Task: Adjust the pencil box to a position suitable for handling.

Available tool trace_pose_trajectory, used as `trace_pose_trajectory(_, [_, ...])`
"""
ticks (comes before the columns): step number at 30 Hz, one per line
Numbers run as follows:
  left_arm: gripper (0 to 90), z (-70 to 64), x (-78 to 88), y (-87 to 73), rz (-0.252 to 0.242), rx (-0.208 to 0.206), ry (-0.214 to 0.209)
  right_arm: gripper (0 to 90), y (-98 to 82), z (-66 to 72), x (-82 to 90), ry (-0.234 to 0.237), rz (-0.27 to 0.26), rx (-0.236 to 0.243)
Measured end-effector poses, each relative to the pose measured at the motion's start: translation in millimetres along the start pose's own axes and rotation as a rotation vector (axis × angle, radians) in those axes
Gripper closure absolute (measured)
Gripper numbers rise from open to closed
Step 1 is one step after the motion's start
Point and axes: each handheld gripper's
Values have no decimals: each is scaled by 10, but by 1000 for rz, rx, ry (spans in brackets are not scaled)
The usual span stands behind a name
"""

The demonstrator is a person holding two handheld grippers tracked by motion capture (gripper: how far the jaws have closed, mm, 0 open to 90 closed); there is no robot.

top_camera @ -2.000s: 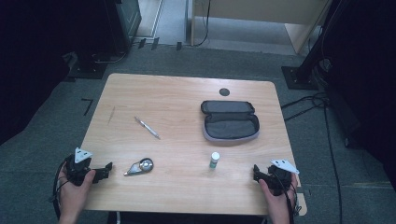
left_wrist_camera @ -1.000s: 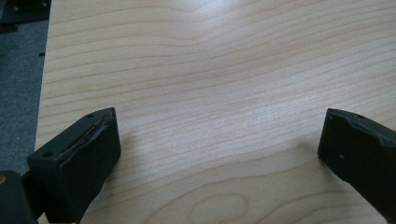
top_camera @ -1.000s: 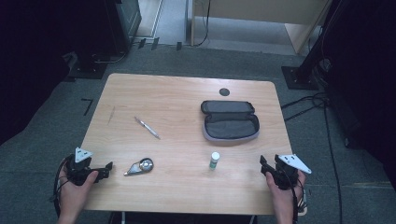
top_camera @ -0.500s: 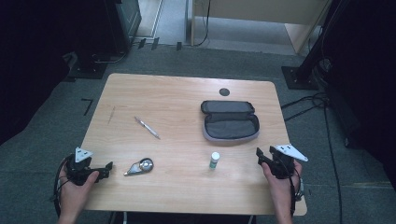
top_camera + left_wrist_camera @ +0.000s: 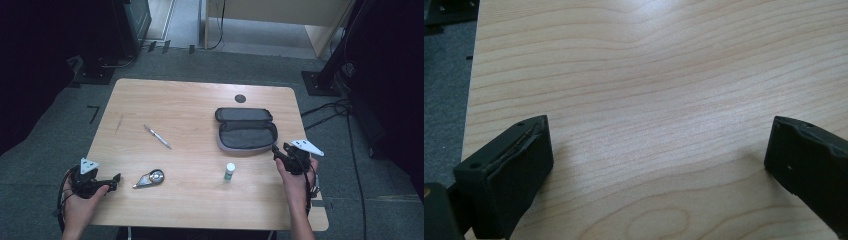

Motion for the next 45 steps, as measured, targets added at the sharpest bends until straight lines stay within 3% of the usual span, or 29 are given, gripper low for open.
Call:
trace_pose_trajectory(5, [0, 6, 11, -8, 3, 6, 8, 595, 105, -17, -128, -14, -23, -9])
trace_pose_trajectory(15, [0, 9, 23, -20, -1, 17, 14, 572, 225, -152, -471, -55, 83, -50])
trace_pose_trajectory(16, [8, 13, 32, -26, -11, 18, 21, 565, 228, -164, -497, -65, 89, -48])
trace_pose_trajectory(19, [138, 8, 68, -36, -36, 23, 53, 556, 228, -188, -540, -93, 89, -60])
trace_pose_trajectory(22, [140, 13, 108, -28, -59, 28, 70, 555, 228, -232, -604, -77, 112, -86])
trace_pose_trajectory(25, [140, 48, 161, 20, -68, 64, 19, 565, 222, -239, -677, -58, 130, -83])
trace_pose_trajectory(28, [140, 27, 194, 62, -83, 58, 28, 592, 229, -218, -715, -58, 138, -78])
trace_pose_trajectory(33, [141, -37, 266, 198, -122, 63, -4, 656, 225, -221, -758, -68, 161, -87])
trace_pose_trajectory(38, [141, -147, 234, 353, -135, 50, -29, 739, 213, -212, -786, -64, 190, -89])
trace_pose_trajectory(42, [144, -237, 185, 423, -141, 45, -43, 819, 181, -214, -773, -56, 185, -144])
trace_pose_trajectory(45, [145, -293, 149, 433, -136, 35, -47, 849, 151, -190, -765, -37, 176, -149])
Point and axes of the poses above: each handheld gripper's, and its own axes: x roughly backward along the jaws, y roughly out of its top, z roughly to its left, and after that the axes turned 1 degree about y, right-handed
